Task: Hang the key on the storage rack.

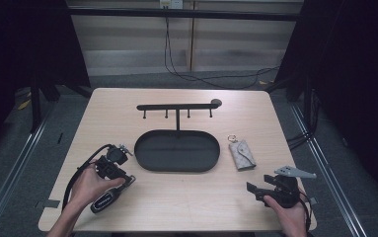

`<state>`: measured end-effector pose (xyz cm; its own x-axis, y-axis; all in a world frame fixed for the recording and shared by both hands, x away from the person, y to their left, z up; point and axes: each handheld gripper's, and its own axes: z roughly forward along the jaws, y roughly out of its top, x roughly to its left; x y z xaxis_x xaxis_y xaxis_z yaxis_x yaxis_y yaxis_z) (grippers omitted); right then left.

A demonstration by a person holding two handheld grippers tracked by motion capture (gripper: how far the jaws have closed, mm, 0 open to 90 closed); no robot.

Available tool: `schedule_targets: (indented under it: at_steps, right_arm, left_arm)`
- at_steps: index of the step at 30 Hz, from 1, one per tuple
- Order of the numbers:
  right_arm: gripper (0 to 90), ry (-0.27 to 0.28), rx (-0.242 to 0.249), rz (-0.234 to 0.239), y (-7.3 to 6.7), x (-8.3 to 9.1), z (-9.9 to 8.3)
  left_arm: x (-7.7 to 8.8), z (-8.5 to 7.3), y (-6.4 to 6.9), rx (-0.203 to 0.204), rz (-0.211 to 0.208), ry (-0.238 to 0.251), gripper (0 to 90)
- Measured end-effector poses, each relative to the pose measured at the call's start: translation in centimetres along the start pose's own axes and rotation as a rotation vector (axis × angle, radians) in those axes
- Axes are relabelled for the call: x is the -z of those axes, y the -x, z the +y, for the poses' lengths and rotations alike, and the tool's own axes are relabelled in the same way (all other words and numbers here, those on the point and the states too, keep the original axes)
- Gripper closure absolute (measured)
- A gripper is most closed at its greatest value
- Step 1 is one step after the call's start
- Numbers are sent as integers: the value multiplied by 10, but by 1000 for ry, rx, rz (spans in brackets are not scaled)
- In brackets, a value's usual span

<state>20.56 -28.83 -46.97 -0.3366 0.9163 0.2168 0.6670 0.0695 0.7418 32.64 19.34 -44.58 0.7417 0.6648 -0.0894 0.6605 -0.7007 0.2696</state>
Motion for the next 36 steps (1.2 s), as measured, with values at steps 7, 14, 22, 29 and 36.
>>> schedule_targets:
  at_steps: [7,14,22,29,36]
  right_arm:
    - [198,-2,-20,-3,3,-1,0]
    - [197,-5,-17,-2,2,-1,0]
    - [197,-8,-16,1,2,-2,0]
    - [196,-10,-12,2,1,-2,0]
    - [196,-11,-10,3,1,-2,0]
  left_arm:
    - [-5,0,-1,-25,-14,-40,650]
    - [-10,2,-1,-31,-20,-68,678]
    - [-20,4,-1,-39,-22,-113,680]
    - [-21,7,0,-50,-15,-138,688]
    - [-23,12,6,-81,22,-181,688]
